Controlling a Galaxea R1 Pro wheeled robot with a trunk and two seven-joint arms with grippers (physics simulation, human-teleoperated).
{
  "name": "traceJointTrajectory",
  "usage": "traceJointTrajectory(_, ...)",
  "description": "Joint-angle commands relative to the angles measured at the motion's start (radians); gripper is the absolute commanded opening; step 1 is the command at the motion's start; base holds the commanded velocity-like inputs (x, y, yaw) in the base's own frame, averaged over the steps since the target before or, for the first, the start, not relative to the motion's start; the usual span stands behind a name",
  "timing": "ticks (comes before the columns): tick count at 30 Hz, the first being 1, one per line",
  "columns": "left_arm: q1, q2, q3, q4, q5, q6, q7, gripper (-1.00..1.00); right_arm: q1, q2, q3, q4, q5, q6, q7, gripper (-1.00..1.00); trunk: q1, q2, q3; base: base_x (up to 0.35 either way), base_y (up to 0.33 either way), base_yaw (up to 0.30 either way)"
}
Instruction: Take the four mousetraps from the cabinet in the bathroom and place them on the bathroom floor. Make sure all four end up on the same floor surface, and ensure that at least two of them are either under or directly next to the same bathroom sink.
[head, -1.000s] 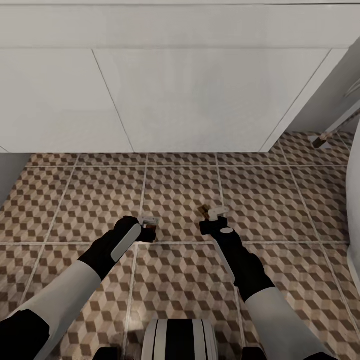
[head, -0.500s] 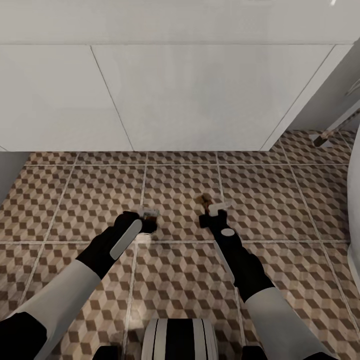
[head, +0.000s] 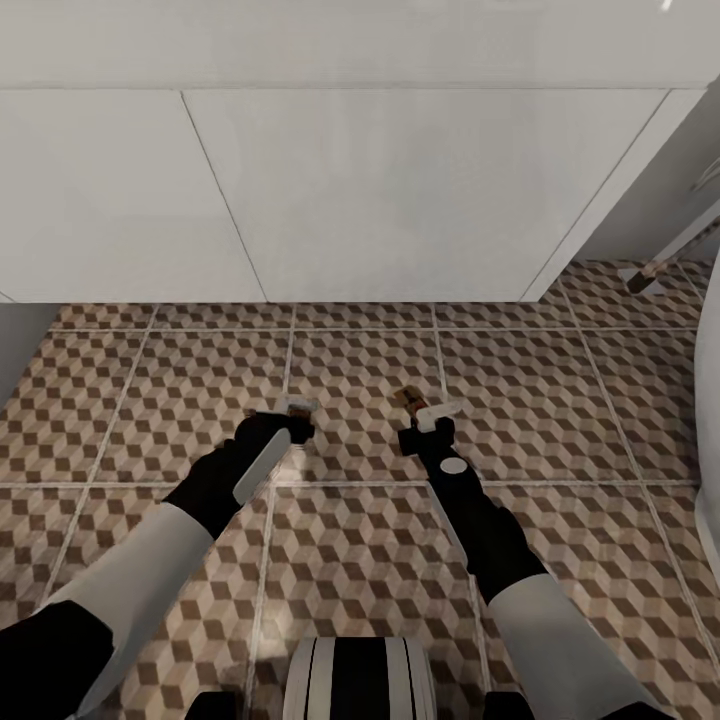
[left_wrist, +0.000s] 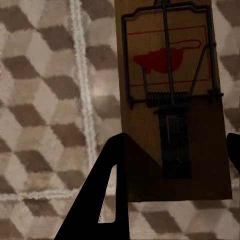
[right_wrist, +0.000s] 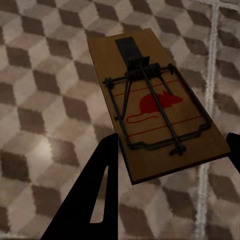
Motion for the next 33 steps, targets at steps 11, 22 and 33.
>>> traceJointTrajectory(11, -0.131, -0.001, 0.051, 0.264, 0.003, -0.123, -0.139, -1.00, -0.145, 0.000, 0.001, 0.155, 0.012, 0.013, -0.004, -1.00, 0.000, 0.000, -0.001, 0.000, 0.000, 0.000)
traceJointTrajectory(22, -0.191, 0.006, 0.052, 0.348, 0.002, -0.135, -0.149, -1.00, -0.377, 0.043, 0.000, 0.469, 0.011, 0.007, -0.007, -1.00, 0.000, 0.000, -0.001, 0.000, 0.000, 0.000)
traceJointTrajectory(33, -0.192, 0.073, 0.045, 0.168, 0.002, -0.174, -0.244, -1.00, -0.383, 0.050, 0.002, 0.442, 0.012, -0.075, -0.004, -1.00, 0.000, 0.000, -0.001, 0.000, 0.000, 0.000)
